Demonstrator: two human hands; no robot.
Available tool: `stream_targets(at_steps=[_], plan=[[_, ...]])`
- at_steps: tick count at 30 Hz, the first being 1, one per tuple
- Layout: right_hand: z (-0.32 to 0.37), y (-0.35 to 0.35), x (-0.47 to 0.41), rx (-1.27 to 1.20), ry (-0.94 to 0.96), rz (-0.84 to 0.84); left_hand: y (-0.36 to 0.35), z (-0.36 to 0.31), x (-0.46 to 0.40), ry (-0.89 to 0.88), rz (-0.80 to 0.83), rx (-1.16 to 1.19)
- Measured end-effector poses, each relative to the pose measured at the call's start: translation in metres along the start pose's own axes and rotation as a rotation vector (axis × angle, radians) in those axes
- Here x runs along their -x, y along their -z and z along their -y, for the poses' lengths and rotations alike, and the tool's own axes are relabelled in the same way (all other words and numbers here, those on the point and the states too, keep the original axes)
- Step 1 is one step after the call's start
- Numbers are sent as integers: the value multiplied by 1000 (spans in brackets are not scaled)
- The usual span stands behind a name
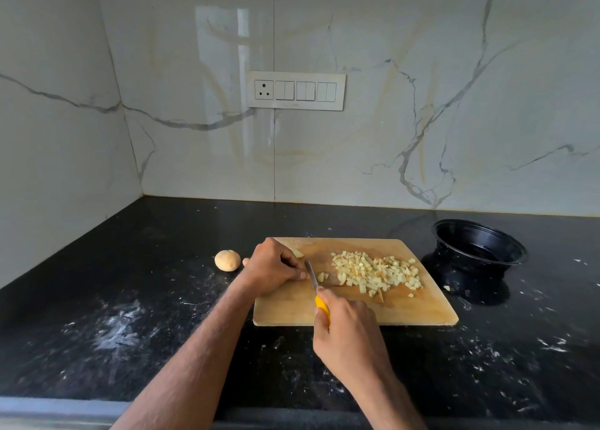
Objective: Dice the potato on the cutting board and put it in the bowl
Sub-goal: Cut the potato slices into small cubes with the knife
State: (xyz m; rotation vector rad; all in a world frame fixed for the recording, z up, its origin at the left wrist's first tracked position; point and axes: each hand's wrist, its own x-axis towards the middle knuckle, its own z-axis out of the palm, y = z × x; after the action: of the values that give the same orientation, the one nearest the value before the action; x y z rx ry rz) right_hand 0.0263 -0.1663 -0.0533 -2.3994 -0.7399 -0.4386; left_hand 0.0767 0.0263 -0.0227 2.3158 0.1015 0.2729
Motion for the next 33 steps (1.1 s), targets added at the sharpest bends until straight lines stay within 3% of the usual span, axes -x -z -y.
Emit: stream_targets(at_steps=[10, 17, 33], plan=[[-7, 7, 11, -54, -9, 51, -6, -1, -4, 37, -51, -22], [-6, 18, 34, -97, -74, -27, 2, 2, 0, -7, 28, 5], [4, 1, 7, 50, -25, 21, 2, 4, -1, 9, -33, 66]])
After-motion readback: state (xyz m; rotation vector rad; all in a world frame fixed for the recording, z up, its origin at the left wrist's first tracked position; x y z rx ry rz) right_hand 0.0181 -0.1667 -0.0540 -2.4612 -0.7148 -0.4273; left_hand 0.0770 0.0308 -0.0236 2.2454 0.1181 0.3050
